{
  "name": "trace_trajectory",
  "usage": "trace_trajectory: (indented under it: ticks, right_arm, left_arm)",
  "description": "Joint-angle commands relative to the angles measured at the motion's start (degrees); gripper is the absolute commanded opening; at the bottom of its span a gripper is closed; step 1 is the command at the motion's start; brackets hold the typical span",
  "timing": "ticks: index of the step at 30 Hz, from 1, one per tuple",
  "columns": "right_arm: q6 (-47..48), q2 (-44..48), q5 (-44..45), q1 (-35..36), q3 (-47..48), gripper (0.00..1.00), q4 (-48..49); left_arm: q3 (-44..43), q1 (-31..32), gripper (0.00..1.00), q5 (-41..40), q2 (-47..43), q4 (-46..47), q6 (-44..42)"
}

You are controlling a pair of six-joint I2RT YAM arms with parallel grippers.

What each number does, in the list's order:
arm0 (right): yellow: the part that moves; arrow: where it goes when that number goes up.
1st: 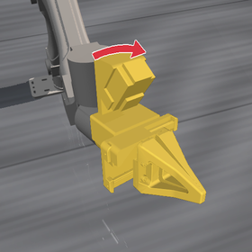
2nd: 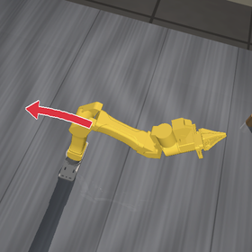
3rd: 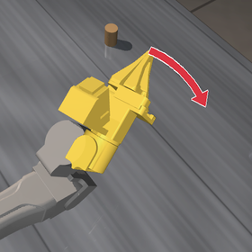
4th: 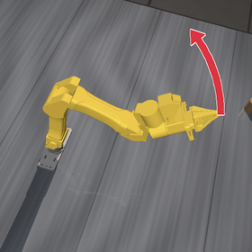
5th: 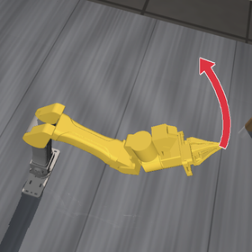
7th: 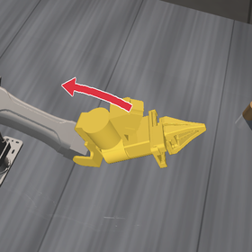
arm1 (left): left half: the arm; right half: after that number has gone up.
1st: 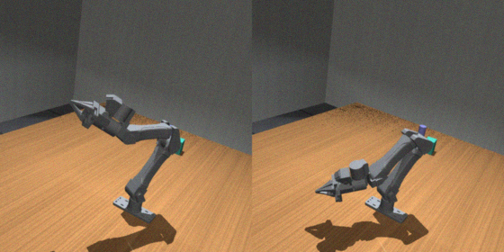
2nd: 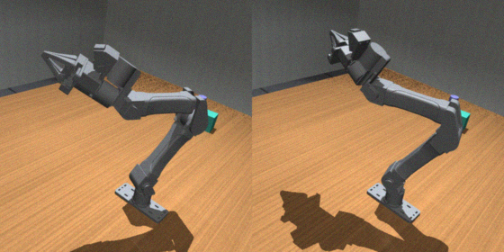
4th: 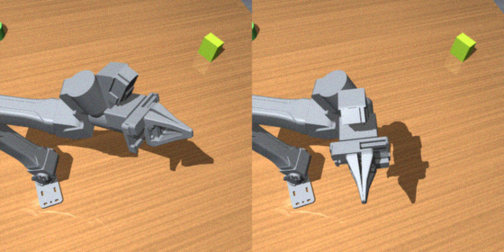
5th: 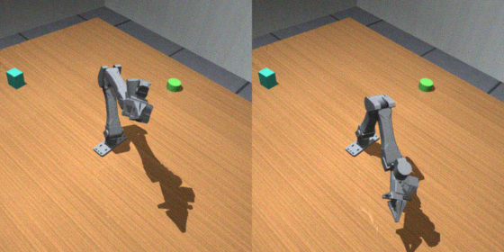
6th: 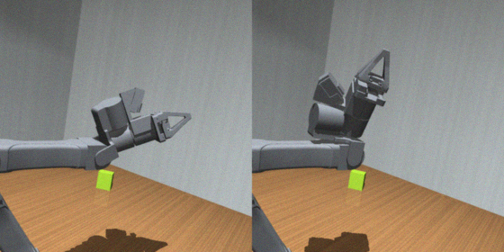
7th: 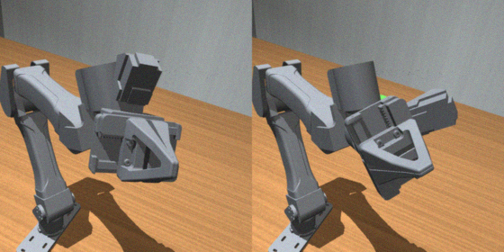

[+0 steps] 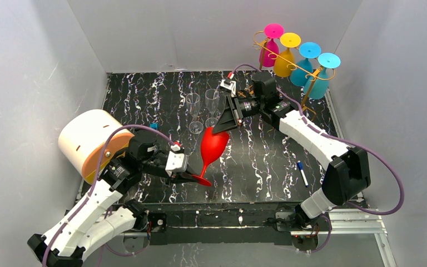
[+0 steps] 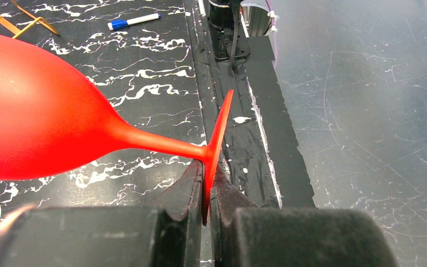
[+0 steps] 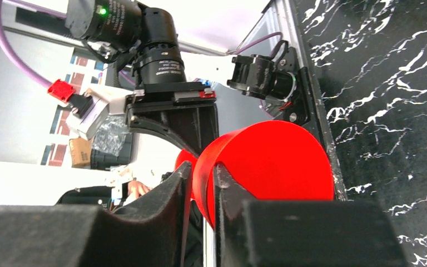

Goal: Take the wine glass off the wine glass rack
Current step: Place the wine glass at the center of the board.

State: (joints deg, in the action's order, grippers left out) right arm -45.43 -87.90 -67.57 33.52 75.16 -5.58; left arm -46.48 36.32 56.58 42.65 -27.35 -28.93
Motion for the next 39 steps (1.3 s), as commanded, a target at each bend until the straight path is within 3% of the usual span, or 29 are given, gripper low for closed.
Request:
trace_trajectory:
  ticks: [1, 3, 5, 16, 24, 30, 39]
  right_arm:
    - [-2.54, 3.68, -9.25, 1.73, -0.36, 0.32, 6.38]
    - [-2.9, 4.3, -9.29, 1.78, -0.62, 0.43, 7.23]
    - [-2.91, 4.4, -9.35, 1.73, -0.77, 0.45, 7.25]
    - [-1.52, 4.53, -9.61, 1.87, -0.99, 0.02, 6.78]
    - [3.92, 4.8, -6.96, 1.87, 0.44, 0.01, 1.71]
    - [15.32, 4.3, 2.1, 1.84, 4.08, 0.01, -11.9]
    - [19.61, 3.64, 8.79, 1.83, 6.77, 0.01, -19.1]
  left_arm:
    - [-0.07, -0.3, 0.0, -4.16, -0.23, 0.93, 0.94]
    - [0.11, -0.32, 0.0, -4.73, -0.57, 0.97, 1.19]
    - [0.01, -0.28, 0.0, -5.61, -0.83, 0.98, 1.48]
    - [-1.51, -0.28, 0.0, -7.7, 0.2, 1.37, 3.03]
    - [-2.3, -0.32, 0.01, -8.18, 0.59, 1.4, 3.8]
    - [-2.89, -0.29, 0.38, -8.55, 0.48, 1.48, 6.65]
    - [-2.71, -0.28, 0.57, -11.76, -0.72, -0.56, 6.41]
